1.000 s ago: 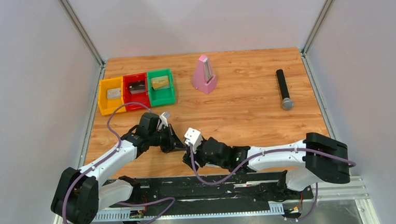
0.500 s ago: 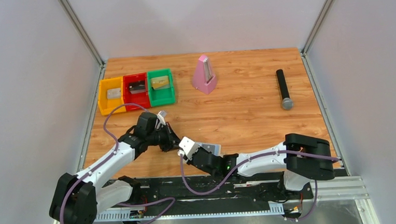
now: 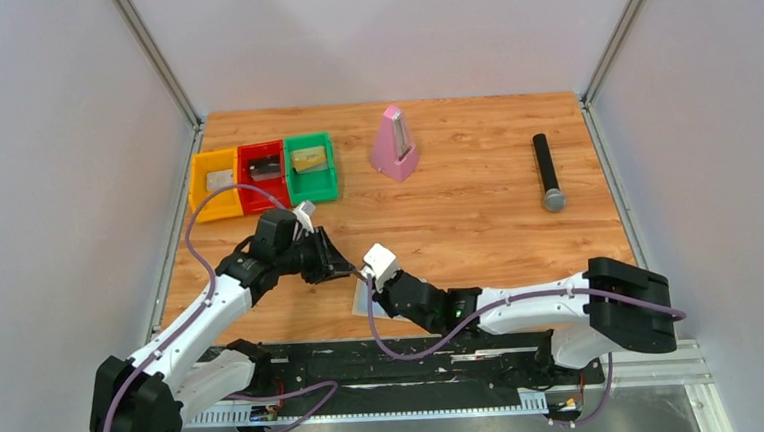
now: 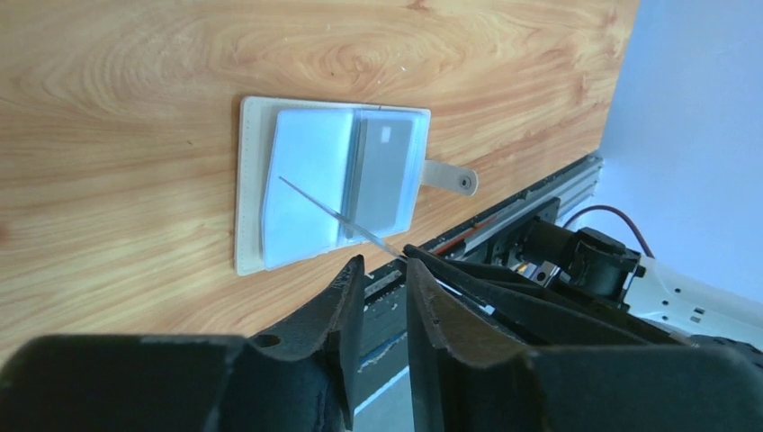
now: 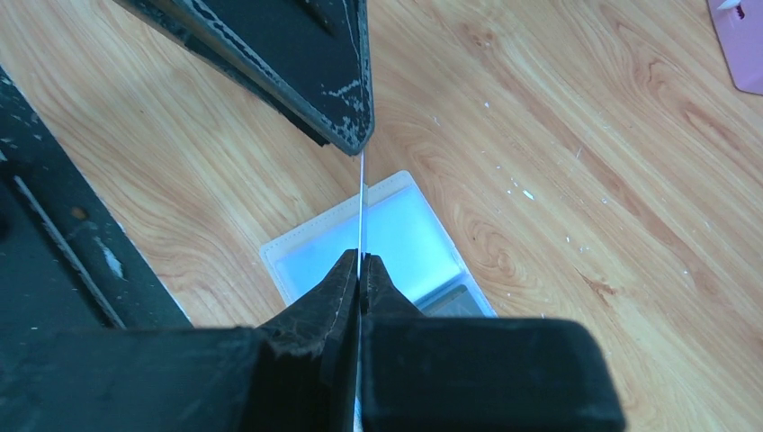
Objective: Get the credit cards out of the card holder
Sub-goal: Remove the credit card from the card holder, then place the credit card in the storage box.
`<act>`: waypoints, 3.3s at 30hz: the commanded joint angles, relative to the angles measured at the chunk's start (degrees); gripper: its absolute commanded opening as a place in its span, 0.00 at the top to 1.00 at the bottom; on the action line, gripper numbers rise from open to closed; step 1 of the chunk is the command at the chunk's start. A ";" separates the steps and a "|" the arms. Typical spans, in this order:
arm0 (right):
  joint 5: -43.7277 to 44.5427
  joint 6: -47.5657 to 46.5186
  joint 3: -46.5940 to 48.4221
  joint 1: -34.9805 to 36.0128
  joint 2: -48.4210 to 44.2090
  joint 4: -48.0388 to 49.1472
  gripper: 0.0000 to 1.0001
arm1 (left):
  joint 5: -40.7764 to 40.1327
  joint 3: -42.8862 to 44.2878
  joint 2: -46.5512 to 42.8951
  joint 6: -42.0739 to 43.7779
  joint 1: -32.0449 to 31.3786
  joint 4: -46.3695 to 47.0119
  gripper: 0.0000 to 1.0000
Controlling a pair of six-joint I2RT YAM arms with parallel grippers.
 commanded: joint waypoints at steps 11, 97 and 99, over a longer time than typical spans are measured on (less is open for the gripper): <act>-6.19 10.89 -0.86 -5.45 -7.32 -3.22 1.00 | -0.73 3.70 -3.32 8.27 0.16 -0.72 0.58; -81.01 14.37 15.87 -35.03 -11.16 -29.94 0.74 | 39.97 7.05 9.62 13.05 -5.38 19.23 0.97; -81.31 14.25 15.64 -35.09 -11.11 -29.88 0.79 | 40.04 7.07 9.69 13.09 -5.34 19.33 0.97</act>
